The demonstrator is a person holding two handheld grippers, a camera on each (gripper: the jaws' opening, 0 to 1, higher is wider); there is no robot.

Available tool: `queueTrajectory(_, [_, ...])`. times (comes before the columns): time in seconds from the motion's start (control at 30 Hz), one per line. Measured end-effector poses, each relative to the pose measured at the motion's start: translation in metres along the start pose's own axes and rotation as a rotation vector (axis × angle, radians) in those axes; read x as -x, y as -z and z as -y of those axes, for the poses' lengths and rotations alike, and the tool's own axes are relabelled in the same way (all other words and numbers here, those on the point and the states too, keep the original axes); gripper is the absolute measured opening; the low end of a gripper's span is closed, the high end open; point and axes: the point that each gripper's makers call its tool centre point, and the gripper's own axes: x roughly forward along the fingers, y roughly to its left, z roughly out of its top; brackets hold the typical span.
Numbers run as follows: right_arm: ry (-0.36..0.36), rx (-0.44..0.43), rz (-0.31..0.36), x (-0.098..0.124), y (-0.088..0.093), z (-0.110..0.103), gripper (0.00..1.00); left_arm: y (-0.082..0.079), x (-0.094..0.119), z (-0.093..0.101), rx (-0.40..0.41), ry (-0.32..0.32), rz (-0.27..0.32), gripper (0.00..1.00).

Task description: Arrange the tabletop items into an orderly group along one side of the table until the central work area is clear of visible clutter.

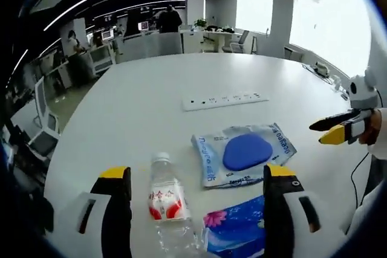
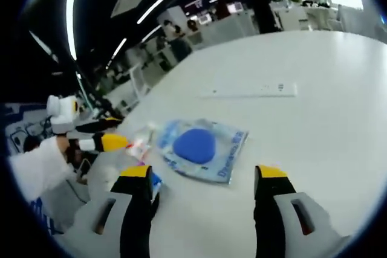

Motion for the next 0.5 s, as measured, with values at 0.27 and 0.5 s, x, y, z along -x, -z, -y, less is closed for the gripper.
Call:
queueTrajectory(0.27, [-0.017, 0.002, 0.043, 0.013, -0.008, -0.015, 0.65, -0.016, 0.025, 0.0, 0.012, -0.002, 0.047, 0.92])
queueTrajectory(0.5, [-0.031, 0.003, 0.049, 0.014, -0.009, -0.023, 0.63, -0.012, 0.034, 0.0, 0.016, -0.01, 0.042, 0.88])
